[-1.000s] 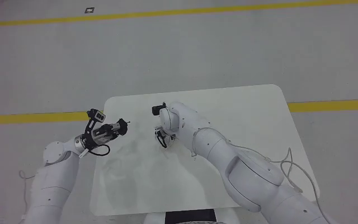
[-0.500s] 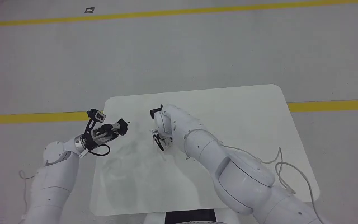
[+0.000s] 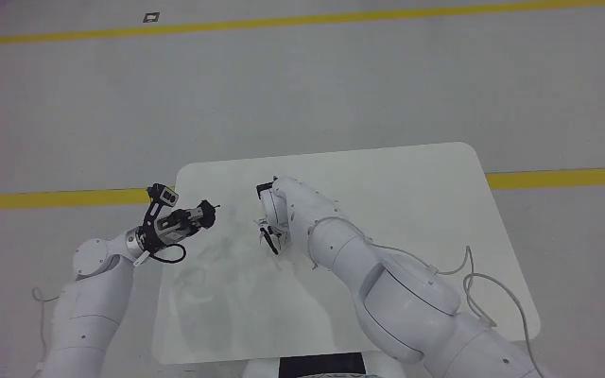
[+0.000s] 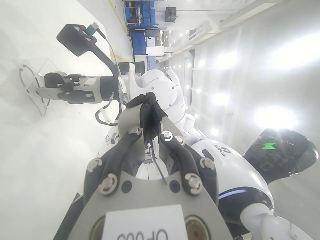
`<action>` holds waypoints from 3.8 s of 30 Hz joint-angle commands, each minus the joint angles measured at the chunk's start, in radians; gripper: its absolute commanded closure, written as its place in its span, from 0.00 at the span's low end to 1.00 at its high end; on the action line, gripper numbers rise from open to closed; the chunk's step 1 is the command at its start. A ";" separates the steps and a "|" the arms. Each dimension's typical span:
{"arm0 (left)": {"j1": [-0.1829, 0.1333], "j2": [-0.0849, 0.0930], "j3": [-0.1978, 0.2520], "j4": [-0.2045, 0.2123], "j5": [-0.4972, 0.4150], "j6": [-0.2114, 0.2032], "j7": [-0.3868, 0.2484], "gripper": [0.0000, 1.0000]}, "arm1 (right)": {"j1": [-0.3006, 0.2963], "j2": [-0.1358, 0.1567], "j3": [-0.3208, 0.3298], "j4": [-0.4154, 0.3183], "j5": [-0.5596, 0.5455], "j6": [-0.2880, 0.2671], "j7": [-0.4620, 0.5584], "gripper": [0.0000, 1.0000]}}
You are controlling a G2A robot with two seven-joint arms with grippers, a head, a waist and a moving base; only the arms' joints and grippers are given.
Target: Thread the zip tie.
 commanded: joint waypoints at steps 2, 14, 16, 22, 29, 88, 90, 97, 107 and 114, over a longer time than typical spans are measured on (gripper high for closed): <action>0.000 0.000 0.000 0.000 0.000 0.000 0.000 1.00 | -0.002 -0.001 -0.001 0.002 -0.003 0.000 -0.002 0.82; 0.000 0.000 0.000 0.000 0.000 0.000 0.000 1.00 | -0.008 -0.003 -0.005 -0.001 -0.015 0.000 -0.002 0.85; 0.000 0.000 0.000 0.000 0.000 0.000 0.000 1.00 | -0.009 -0.004 -0.006 -0.003 -0.018 0.000 -0.002 0.87; 0.000 0.000 0.000 0.000 0.000 0.000 0.000 1.00 | -0.012 -0.004 -0.007 -0.006 -0.033 0.000 -0.002 0.87; 0.000 0.000 0.000 0.000 0.000 0.000 0.000 1.00 | -0.009 -0.005 -0.005 0.000 -0.047 0.000 -0.004 0.87; 0.000 0.000 0.000 0.000 0.000 0.000 0.000 1.00 | -0.020 -0.011 -0.013 -0.029 -0.055 0.000 0.008 1.00; 0.000 0.000 0.000 0.000 0.000 0.000 0.000 1.00 | -0.019 -0.009 -0.011 -0.040 -0.038 0.000 0.005 1.00; 0.000 0.000 0.000 0.000 0.000 0.000 0.000 1.00 | -0.010 0.000 -0.005 -0.047 0.016 0.000 -0.024 1.00; 0.000 0.000 0.000 0.000 0.000 0.000 0.000 1.00 | 0.006 0.003 0.003 -0.041 0.053 0.000 -0.053 1.00; 0.000 0.000 0.000 0.000 0.000 0.000 0.000 1.00 | 0.016 0.006 0.018 -0.045 0.076 0.000 -0.072 1.00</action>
